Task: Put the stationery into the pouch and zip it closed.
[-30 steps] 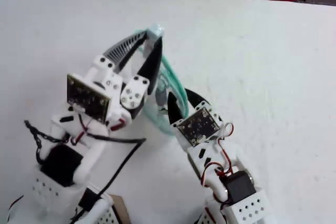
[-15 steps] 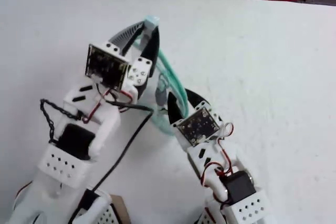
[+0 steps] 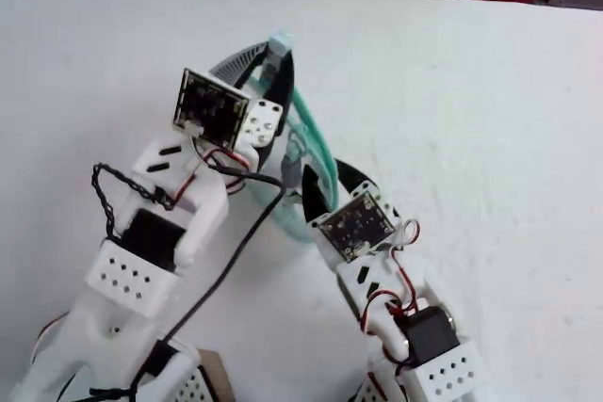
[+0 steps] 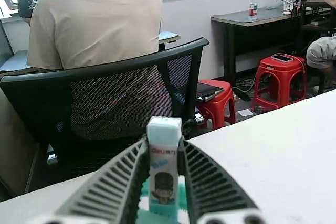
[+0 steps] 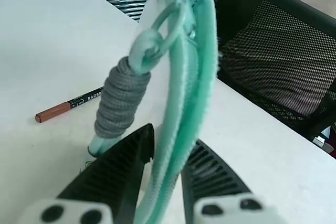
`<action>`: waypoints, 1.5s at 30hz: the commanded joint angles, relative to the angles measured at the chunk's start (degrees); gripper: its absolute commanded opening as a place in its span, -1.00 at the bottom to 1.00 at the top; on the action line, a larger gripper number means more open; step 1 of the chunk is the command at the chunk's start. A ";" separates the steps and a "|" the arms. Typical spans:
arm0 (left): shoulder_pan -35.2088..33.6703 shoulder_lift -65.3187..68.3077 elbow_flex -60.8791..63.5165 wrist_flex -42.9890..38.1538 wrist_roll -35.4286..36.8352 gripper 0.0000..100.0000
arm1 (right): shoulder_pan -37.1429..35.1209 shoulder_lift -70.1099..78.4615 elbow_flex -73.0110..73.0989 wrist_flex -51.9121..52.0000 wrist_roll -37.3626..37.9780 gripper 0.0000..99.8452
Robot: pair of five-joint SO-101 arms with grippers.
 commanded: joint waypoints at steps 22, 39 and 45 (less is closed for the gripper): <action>-0.57 -24.22 1.67 26.11 0.53 -0.67 | 0.40 0.40 2.55 -0.75 0.18 -0.96; -23.69 14.55 -5.36 9.41 5.36 -0.68 | 0.40 0.40 3.52 -2.59 0.18 -0.96; -23.78 34.86 -17.67 9.85 5.36 -0.68 | 0.40 0.40 3.52 -2.68 0.18 -0.96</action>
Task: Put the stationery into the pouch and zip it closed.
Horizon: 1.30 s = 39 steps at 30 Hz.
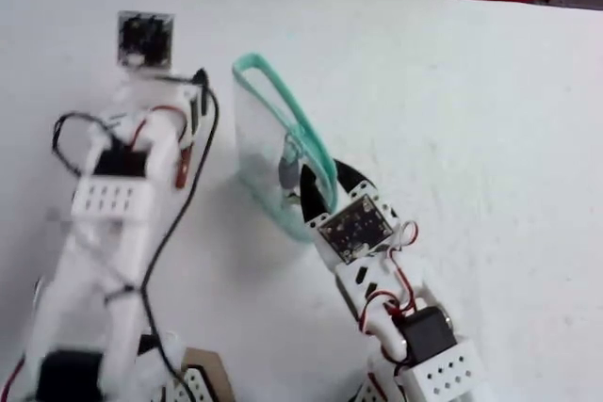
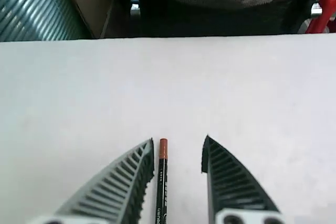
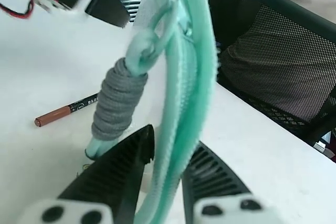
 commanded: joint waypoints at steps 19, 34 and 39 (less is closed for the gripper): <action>-5.32 54.73 -53.89 21.45 4.92 -0.55 | 0.40 0.40 1.85 0.22 0.18 -0.96; -4.18 81.89 -94.51 48.26 4.40 -0.68 | 0.40 0.40 1.85 0.31 0.18 -0.96; -1.98 89.01 -105.85 55.30 -0.26 -0.76 | 0.40 0.40 1.85 0.31 0.18 -0.96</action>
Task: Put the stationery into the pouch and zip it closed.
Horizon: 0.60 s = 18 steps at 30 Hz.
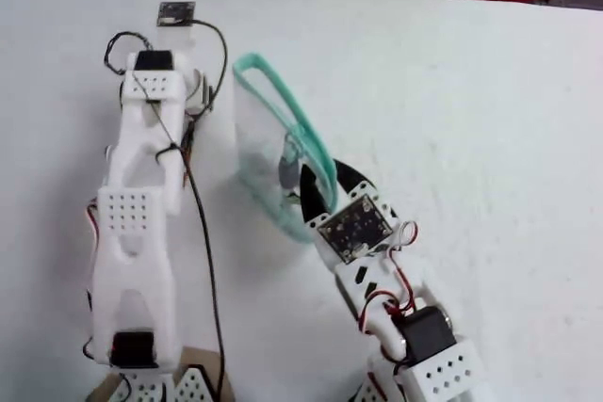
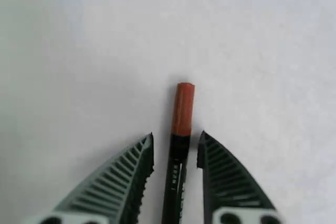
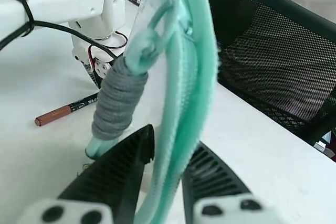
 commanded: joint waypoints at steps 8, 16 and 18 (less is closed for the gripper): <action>3.56 10.51 -25.76 12.48 -5.63 -0.96 | 0.40 0.40 1.67 0.31 0.18 -0.96; 3.82 12.88 -36.92 19.08 -7.91 -0.95 | 0.40 0.40 1.67 0.22 0.18 -0.96; 3.65 12.62 -37.45 20.31 -7.82 -0.95 | 0.40 0.40 1.67 0.13 0.18 -0.96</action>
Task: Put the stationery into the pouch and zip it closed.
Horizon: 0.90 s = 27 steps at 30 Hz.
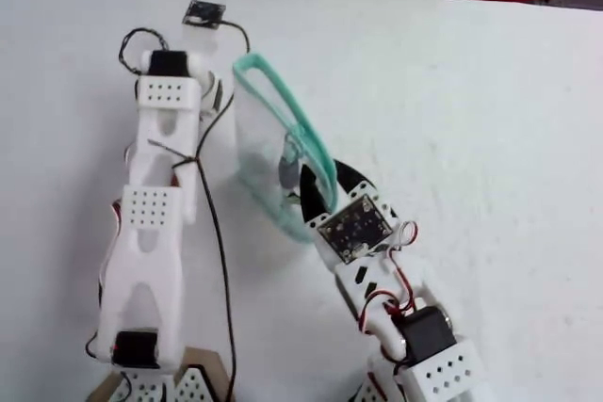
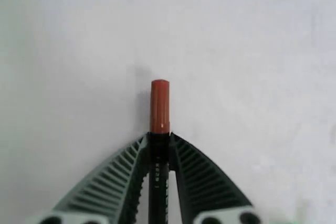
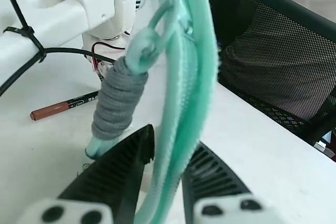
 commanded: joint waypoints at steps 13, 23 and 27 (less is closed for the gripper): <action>0.22 -8.84 -4.48 7.38 7.03 -0.95 | 0.40 0.40 1.67 0.22 0.18 -0.96; 0.57 -17.89 4.57 7.56 10.55 -0.95 | 0.48 0.40 1.67 0.13 0.18 -0.96; 2.42 -30.64 21.80 7.47 10.37 -0.95 | 0.48 0.40 1.67 0.13 0.18 -0.96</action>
